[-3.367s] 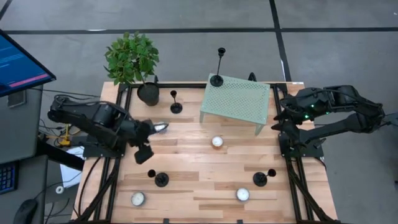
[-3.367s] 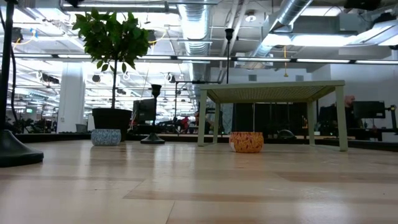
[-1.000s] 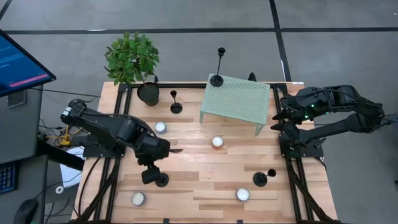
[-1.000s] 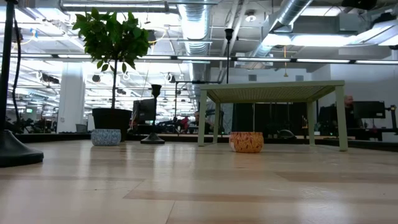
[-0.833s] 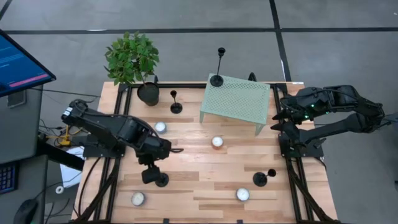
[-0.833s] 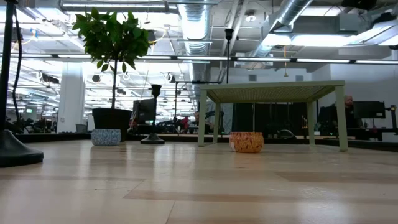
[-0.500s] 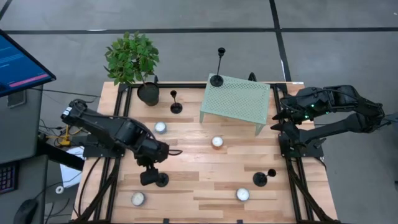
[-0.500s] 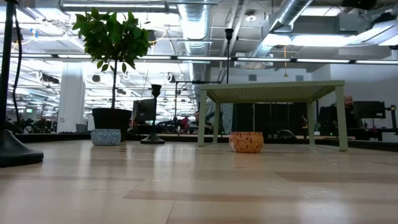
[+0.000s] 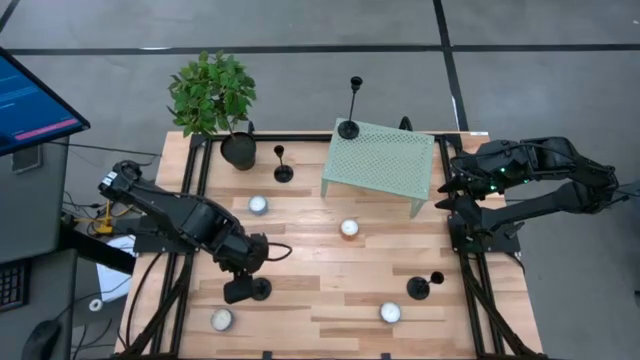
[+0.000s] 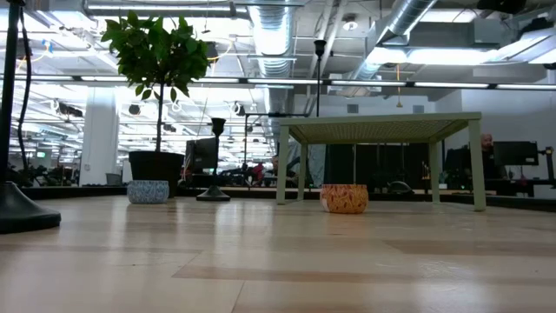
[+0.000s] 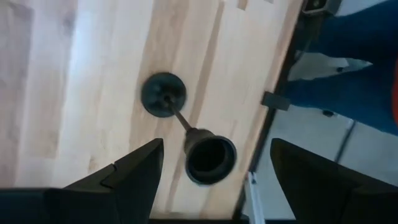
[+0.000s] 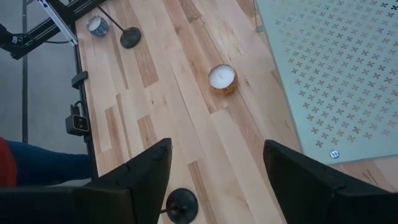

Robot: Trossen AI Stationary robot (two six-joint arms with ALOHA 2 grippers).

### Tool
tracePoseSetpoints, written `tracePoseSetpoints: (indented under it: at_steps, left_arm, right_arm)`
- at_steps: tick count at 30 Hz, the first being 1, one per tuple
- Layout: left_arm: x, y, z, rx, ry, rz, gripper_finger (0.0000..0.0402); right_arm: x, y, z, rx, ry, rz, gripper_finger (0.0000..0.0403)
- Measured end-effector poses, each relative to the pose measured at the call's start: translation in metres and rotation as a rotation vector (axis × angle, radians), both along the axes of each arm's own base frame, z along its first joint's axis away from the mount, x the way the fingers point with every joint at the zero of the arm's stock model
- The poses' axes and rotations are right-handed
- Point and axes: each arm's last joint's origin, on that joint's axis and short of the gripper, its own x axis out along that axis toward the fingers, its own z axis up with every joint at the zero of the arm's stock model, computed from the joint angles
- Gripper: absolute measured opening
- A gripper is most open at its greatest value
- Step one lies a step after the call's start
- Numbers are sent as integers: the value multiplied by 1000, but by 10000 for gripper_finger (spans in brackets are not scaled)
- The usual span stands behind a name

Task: Pick & Place candle stick holders
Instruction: Put the candle holder on the shelf aligned with the other candle holder

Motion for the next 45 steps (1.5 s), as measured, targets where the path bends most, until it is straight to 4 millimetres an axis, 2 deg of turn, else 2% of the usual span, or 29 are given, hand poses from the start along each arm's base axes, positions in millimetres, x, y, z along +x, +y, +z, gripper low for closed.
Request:
tracePoseSetpoints:
  at_steps: [5,11,30,45]
  left_arm:
    - [-1,-2,-1,57,-31,17,296]
    - [-1,-4,-11,79,1,5,296]
    - [-2,-5,-19,64,40,-12,295]
    - [-2,-5,-19,65,37,-36,193]
  right_arm:
    - [0,0,0,0,1,0,244]
    - [0,0,0,0,1,1,244]
    - [0,0,0,-2,3,2,244]
    - [0,0,0,-2,3,2,244]
